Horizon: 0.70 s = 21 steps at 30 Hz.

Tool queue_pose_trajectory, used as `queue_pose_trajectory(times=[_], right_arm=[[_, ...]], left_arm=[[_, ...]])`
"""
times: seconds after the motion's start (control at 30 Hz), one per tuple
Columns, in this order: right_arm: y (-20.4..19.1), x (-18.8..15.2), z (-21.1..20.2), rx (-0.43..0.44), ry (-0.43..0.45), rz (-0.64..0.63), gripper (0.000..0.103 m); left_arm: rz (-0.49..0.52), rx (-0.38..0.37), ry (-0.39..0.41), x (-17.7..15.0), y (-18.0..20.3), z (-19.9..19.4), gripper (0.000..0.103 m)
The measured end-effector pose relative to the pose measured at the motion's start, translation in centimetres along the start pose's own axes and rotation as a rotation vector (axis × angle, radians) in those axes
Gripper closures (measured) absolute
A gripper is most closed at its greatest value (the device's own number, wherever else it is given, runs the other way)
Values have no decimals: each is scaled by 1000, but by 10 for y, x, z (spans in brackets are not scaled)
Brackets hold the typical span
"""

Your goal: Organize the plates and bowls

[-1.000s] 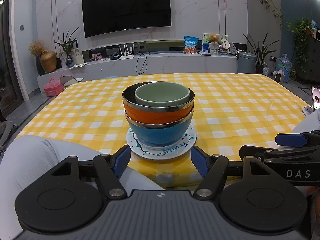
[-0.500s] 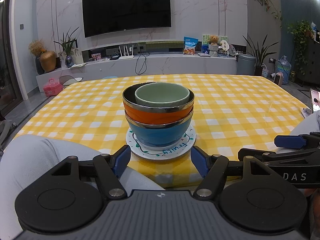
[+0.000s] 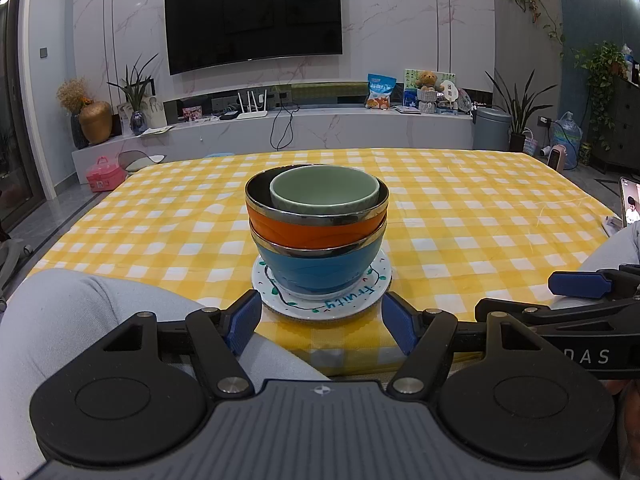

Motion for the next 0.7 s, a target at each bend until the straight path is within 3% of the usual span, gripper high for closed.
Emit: queue_pose_trajectory(times=[0.7], right_arm=[[-3,1,2,-31,-17,-28,16]], left_arm=[[-12,-19,3,0,1,-2,23]])
Point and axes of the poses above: each gripper's, at about its wrist camera, not at the fingertips, and z roughly the way its jaws point, y to its right, x to its top, the point moved 2 cm from there along z, roughly the way its jaws point, and after that the axes turned 10 degrees about -y, right-handed, at the moved point
